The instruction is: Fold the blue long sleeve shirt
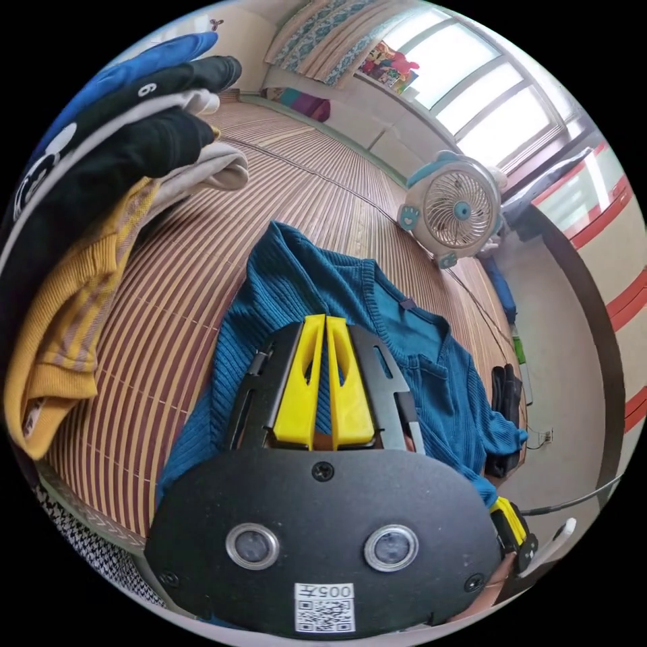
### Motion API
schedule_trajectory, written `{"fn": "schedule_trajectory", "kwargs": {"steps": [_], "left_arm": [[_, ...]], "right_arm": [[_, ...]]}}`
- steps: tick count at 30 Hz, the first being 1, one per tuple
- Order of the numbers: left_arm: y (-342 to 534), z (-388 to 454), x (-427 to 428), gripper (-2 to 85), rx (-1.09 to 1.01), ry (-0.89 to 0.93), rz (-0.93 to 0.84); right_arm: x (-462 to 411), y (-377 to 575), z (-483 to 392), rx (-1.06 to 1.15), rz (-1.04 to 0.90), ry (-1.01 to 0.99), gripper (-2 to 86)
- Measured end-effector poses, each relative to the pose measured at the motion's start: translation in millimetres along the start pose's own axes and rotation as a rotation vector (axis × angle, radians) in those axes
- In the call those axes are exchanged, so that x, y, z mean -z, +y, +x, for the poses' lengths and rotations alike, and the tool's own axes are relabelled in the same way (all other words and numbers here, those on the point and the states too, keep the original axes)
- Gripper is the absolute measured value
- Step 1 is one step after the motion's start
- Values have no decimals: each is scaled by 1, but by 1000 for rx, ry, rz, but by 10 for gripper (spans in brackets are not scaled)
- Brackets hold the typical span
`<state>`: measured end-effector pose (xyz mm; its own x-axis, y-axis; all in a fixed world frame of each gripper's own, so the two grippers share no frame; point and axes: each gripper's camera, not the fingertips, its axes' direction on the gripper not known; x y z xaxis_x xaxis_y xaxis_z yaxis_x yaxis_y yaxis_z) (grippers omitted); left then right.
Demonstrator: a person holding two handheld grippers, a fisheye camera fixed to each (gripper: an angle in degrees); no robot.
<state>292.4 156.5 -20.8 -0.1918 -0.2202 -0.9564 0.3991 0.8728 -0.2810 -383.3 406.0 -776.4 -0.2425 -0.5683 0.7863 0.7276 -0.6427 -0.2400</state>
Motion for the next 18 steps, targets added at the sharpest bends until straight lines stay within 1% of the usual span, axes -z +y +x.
{"fn": "schedule_trajectory", "kwargs": {"steps": [3, 6, 9, 11, 14, 16, 18], "left_arm": [[1, -10, 10, 1, 5, 20, 41], [4, -22, 19, -1, 33, 39, 104], [3, -29, 23, -3, 37, 110, 145], [3, -30, 21, -4, 41, 82, 138], [4, -31, 15, -4, 52, 20, 111], [4, -32, 16, -4, 50, 14, 115], [6, -33, 17, -4, 50, 10, 125]], "right_arm": [[6, -2, 2, 2, 29, 21, -8], [12, -7, 7, -5, 64, 89, -8], [9, -19, 15, -15, 65, 64, -5], [0, -28, 20, -27, 31, 49, 3], [-19, -40, 26, -73, -29, -11, 36], [-31, -46, 26, -97, -41, -53, 53], [-40, -50, 21, -86, -47, -38, 65]]}}
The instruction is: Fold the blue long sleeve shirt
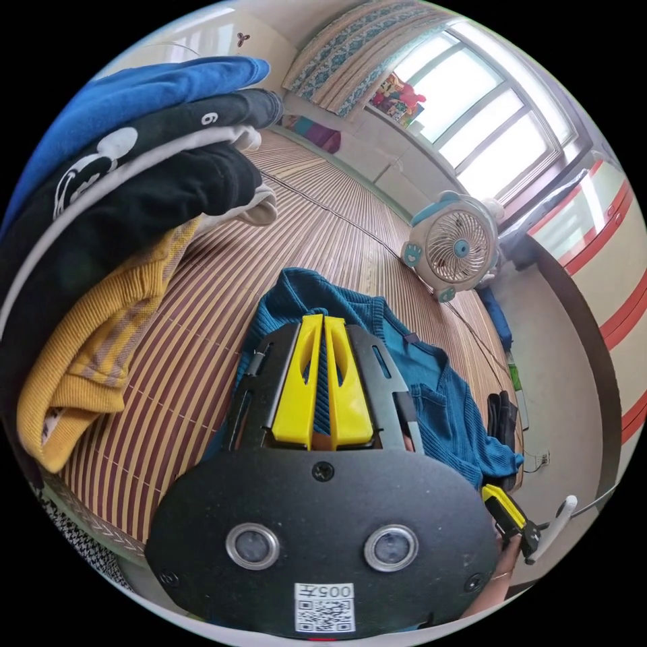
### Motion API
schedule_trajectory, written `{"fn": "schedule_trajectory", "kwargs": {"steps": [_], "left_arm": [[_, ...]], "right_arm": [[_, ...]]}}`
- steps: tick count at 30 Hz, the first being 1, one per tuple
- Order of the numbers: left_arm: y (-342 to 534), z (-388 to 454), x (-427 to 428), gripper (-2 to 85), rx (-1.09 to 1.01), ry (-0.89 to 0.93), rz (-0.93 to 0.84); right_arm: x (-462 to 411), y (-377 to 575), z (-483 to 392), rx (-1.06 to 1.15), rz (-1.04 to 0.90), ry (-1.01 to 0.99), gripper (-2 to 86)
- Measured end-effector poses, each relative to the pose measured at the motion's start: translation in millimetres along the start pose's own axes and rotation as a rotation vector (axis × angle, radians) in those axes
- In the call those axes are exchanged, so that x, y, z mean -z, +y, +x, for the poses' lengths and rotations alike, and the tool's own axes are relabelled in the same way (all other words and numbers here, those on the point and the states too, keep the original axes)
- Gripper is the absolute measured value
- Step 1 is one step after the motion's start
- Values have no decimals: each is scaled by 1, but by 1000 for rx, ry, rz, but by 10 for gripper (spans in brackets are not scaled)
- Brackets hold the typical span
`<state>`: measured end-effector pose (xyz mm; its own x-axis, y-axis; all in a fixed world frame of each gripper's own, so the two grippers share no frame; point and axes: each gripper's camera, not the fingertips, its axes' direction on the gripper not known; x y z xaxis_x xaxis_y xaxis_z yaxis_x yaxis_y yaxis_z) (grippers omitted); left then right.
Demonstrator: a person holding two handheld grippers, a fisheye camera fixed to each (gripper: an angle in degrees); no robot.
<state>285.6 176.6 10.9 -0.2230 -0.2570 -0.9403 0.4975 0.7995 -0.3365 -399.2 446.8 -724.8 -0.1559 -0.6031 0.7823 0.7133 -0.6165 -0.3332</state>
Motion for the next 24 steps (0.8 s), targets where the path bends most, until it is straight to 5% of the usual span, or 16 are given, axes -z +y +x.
{"fn": "schedule_trajectory", "kwargs": {"steps": [8, 24], "left_arm": [[6, -6, -1, -4, 22, 28, -7], [25, 2, 20, 30, 88, 37, 98]], "right_arm": [[-37, -8, -7, 32, -81, 86, 26], [-7, -47, -4, 107, 161, 205, 24]]}}
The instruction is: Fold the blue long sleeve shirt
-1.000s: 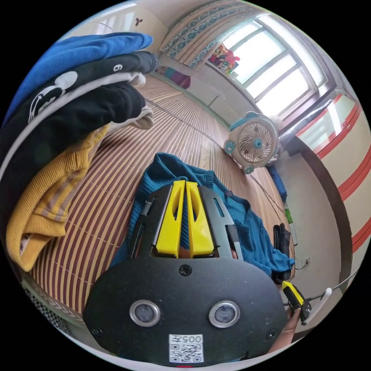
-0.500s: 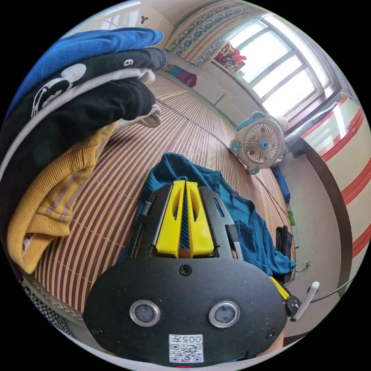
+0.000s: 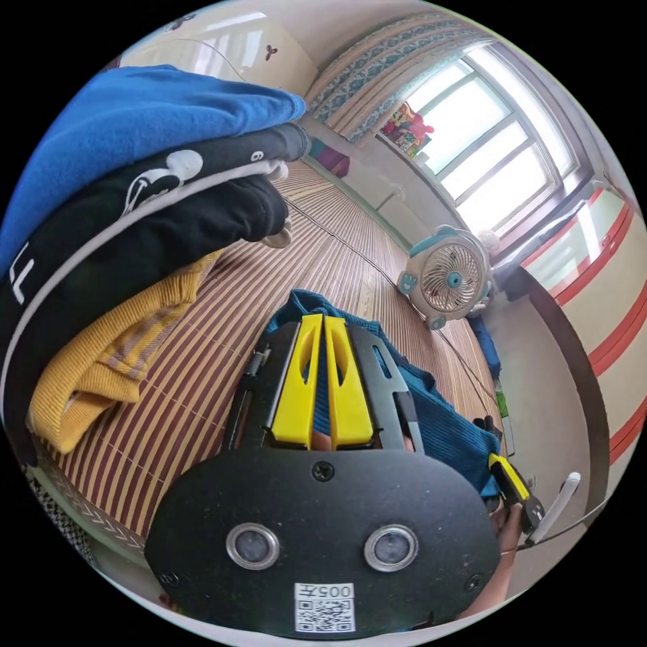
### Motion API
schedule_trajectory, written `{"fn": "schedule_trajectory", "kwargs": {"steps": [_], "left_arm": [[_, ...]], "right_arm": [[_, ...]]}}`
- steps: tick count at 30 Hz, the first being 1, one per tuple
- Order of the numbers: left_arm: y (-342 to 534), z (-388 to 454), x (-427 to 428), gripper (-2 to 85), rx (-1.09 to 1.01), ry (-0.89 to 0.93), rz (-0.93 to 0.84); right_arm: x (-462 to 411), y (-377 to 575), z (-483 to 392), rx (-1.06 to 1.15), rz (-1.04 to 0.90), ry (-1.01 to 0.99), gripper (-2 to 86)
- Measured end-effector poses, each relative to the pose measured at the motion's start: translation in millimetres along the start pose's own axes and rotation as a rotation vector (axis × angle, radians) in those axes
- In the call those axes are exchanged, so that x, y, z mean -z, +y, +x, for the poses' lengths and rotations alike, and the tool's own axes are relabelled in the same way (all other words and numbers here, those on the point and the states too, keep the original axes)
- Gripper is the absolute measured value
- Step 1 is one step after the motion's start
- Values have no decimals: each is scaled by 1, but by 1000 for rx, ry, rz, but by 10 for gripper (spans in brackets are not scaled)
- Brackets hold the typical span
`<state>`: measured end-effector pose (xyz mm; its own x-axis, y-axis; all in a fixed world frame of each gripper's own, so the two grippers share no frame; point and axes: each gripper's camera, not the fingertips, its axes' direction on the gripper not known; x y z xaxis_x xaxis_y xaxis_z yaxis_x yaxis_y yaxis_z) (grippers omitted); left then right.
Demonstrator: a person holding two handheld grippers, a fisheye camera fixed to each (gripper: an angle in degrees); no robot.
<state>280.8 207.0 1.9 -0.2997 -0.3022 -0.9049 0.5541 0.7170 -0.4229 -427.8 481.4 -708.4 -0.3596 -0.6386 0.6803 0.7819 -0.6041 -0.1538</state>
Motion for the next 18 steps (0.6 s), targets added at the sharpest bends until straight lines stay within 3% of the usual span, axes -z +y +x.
{"fn": "schedule_trajectory", "kwargs": {"steps": [3, 8, 18], "left_arm": [[6, 10, 5, 61, -18, -38, 30], [16, 30, 7, 68, -77, -85, 54], [48, 94, -11, 80, -282, -54, -6]], "right_arm": [[-22, -2, 12, -94, -91, 27, 48], [-8, 40, 45, -227, -69, -20, 70], [46, 159, 219, -682, -37, 175, 62]]}}
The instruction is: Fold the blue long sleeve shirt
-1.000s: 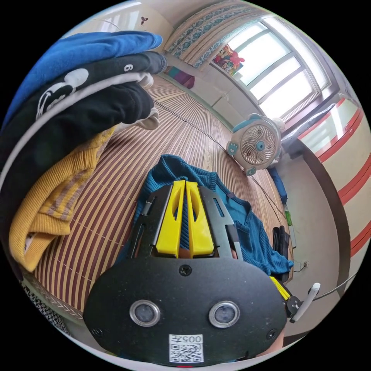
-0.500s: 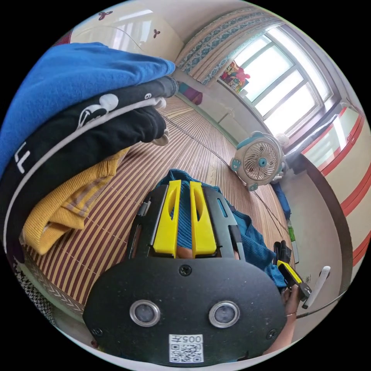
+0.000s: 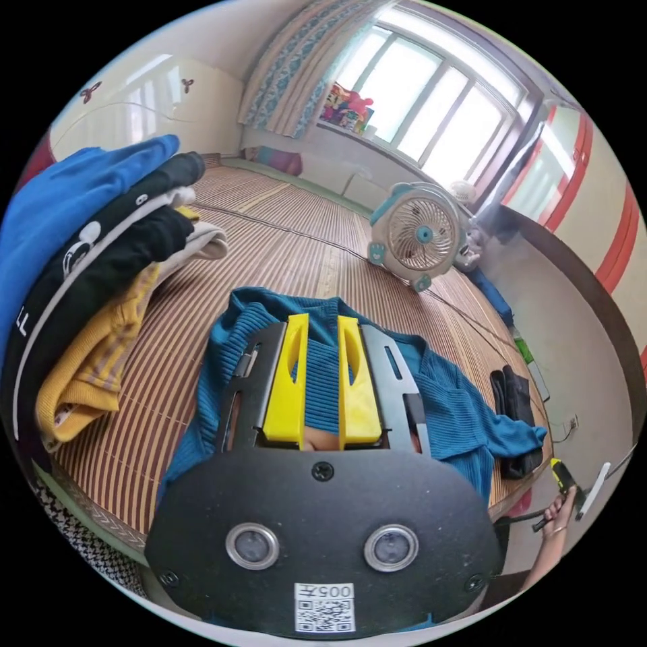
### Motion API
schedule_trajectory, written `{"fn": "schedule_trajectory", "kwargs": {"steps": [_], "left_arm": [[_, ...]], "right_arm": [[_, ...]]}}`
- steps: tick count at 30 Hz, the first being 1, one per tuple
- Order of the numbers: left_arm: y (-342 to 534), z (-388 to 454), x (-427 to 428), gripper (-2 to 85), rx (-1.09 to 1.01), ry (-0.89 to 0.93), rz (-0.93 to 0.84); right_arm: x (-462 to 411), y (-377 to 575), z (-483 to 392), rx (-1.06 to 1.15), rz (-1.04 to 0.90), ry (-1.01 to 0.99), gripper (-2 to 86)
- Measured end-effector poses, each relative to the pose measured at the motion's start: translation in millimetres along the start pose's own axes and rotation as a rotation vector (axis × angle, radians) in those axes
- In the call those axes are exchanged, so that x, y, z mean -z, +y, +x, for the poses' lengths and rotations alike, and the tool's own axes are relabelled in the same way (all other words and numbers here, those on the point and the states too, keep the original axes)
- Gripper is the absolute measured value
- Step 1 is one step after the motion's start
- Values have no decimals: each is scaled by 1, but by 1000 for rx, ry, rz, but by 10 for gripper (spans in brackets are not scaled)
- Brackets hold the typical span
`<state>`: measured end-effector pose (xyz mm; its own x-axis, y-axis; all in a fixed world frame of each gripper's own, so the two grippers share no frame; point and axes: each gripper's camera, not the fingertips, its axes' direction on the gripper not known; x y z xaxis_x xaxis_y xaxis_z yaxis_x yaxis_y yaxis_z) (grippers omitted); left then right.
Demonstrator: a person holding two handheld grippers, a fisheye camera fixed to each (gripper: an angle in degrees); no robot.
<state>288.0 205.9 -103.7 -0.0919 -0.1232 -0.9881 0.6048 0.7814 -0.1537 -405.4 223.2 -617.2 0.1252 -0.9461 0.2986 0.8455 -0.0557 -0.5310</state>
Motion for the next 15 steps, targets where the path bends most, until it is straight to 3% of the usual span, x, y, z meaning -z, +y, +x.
{"fn": "schedule_trajectory", "kwargs": {"steps": [4, 15], "left_arm": [[9, 28, -1, 80, -65, 46, -1], [26, 82, -29, 84, -181, 138, -103]], "right_arm": [[-10, -13, 50, -90, -19, 17, 62], [-77, -71, 81, -115, -62, 108, 67]]}}
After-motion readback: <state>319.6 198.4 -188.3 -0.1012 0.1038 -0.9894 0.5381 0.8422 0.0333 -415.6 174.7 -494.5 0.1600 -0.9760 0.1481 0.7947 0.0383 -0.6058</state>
